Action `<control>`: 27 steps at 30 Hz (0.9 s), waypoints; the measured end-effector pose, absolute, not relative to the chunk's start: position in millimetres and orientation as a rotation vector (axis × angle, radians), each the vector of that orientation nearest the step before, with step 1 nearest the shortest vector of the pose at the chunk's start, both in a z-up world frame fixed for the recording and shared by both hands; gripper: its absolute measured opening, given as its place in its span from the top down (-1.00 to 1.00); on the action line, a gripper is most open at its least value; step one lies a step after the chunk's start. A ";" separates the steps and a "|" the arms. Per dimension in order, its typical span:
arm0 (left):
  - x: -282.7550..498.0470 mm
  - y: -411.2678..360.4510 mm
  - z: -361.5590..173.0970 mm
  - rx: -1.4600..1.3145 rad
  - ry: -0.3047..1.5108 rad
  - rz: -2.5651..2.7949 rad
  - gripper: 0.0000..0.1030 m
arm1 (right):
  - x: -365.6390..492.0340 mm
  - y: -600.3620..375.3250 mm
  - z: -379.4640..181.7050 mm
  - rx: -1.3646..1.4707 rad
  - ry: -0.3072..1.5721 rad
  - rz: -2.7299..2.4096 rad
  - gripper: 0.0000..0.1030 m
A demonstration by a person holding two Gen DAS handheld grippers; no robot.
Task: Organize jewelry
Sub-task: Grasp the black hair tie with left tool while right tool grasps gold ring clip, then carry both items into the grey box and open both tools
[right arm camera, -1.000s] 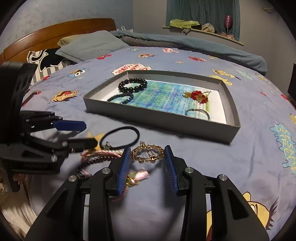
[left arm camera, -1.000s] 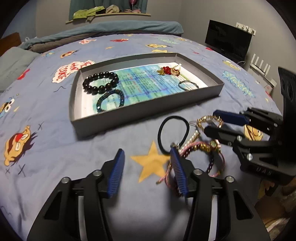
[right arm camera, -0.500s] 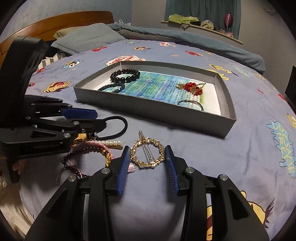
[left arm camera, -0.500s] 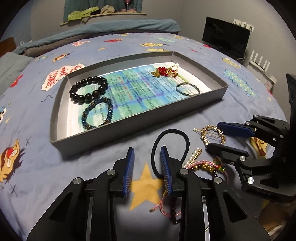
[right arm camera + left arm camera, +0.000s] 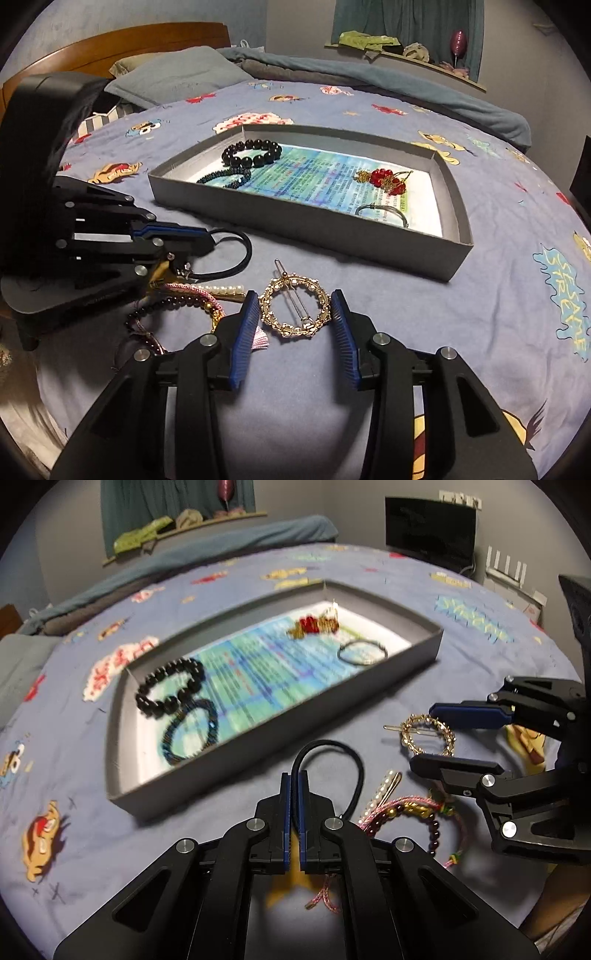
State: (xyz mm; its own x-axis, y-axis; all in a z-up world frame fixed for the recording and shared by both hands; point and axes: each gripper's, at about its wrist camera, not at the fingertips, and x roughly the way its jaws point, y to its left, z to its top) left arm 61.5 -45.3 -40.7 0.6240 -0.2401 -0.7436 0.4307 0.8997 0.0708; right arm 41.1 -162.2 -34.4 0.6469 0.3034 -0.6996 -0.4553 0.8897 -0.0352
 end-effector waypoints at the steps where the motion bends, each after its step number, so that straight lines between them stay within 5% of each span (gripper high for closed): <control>1: 60.0 -45.2 -37.0 0.253 0.799 -0.391 0.93 | 40.4 -162.9 -32.8 -0.217 0.748 0.432 0.22; 14: 70.8 -30.5 30.5 0.144 0.648 -0.377 0.93 | 56.8 -177.1 22.1 -0.176 0.585 0.364 0.22; 27: 169.7 -28.4 22.2 0.053 0.703 -0.363 0.93 | 179.7 -175.7 43.9 -0.122 0.620 0.350 0.22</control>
